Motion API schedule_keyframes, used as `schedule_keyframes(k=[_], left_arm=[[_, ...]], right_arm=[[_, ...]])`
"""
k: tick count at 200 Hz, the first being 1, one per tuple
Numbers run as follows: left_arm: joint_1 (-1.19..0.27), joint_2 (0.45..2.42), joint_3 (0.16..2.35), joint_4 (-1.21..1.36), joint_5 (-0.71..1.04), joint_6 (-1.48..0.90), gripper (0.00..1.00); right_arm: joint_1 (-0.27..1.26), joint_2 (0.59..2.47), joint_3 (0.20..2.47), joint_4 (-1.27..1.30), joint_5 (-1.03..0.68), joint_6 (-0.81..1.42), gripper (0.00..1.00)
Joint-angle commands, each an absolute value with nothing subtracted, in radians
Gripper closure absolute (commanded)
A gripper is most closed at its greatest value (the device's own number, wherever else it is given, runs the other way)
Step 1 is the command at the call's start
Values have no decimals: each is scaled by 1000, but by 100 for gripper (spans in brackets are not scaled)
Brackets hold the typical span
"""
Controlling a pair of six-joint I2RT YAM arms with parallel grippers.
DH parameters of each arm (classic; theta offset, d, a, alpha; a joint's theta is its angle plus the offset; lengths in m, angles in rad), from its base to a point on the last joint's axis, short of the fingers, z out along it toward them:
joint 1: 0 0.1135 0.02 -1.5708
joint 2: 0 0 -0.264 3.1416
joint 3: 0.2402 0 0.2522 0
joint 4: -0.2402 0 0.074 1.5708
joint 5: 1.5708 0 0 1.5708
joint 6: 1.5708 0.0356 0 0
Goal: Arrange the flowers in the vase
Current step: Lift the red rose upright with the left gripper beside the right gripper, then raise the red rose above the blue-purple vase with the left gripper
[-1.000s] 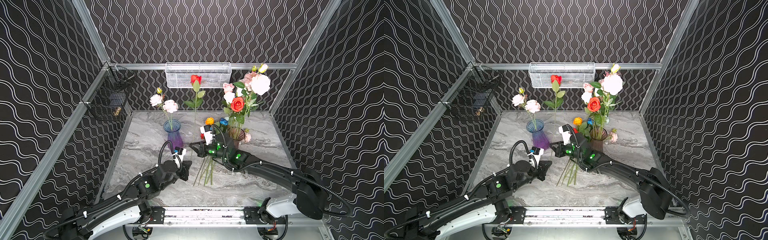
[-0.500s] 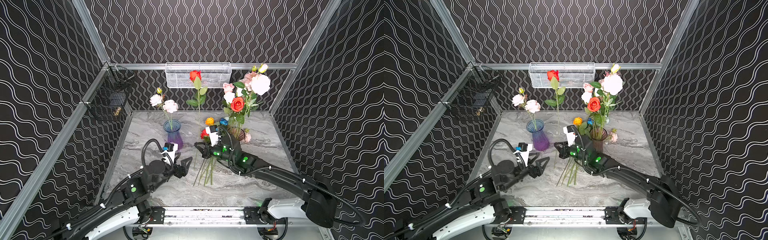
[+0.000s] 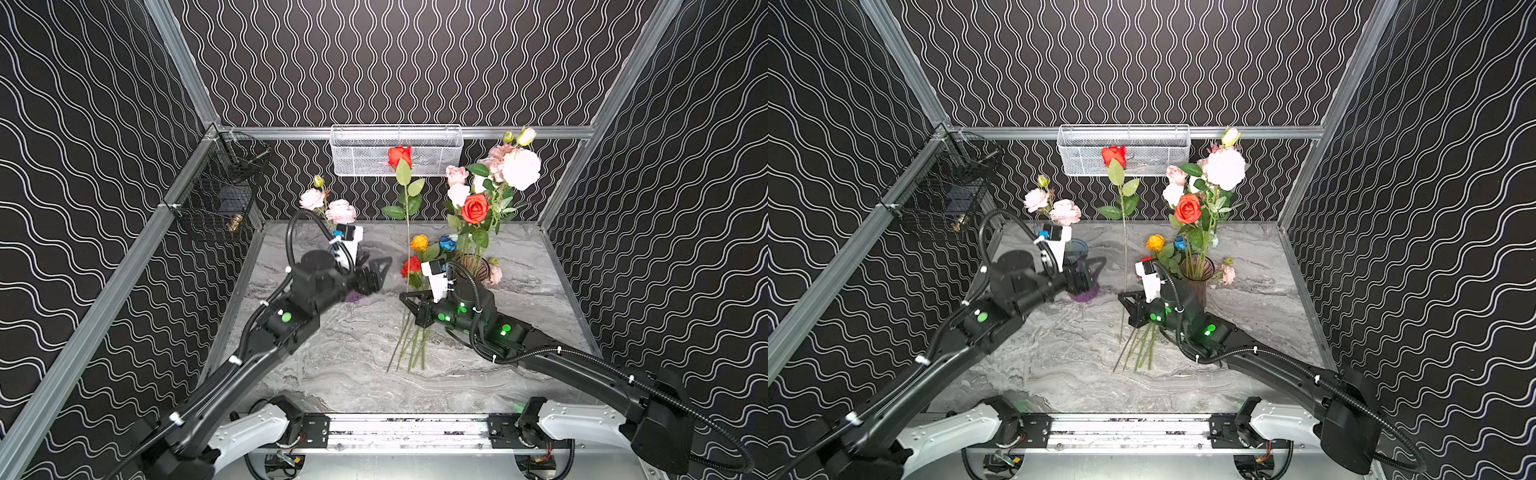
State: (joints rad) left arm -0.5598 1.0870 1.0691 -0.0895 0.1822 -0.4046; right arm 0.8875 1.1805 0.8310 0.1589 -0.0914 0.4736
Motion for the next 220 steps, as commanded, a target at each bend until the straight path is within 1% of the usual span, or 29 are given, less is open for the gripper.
schedule_keyframes(k=[1,16,59,87,105,133,142,154,167,182,189,198,211,220], left_arm=[[-515,1155,1105,75,500,-504,34],[-512,1186,1124,116,541,-512,36],[-514,1203,1116,244,615,-532,36],[-513,1247,1126,242,595,-522,37],[-513,1281,1134,253,586,-520,41],[-513,1321,1151,267,579,-512,58],[-512,1326,1154,269,579,-511,68],[-511,1325,1148,279,577,-509,76],[-513,1320,1137,294,577,-509,89],[-513,1306,1123,308,572,-517,100],[-512,1300,1118,316,570,-522,100],[-513,1296,1118,314,562,-528,100],[-512,1288,1126,302,553,-528,100],[-513,1285,1130,301,544,-531,100]], right_arm=[[891,1169,830,166,-103,464,100],[893,1165,829,163,-105,461,100],[892,1169,833,158,-111,453,100],[893,1174,839,159,-126,452,100],[895,1181,844,158,-135,455,100],[896,1191,848,156,-135,457,100],[896,1193,848,155,-136,457,100],[897,1193,850,153,-137,457,100],[896,1195,851,156,-138,456,100],[896,1197,854,155,-138,455,100],[896,1197,856,153,-142,455,100],[896,1192,854,156,-145,455,94],[896,1184,848,161,-146,448,93],[897,1179,847,160,-140,445,88]])
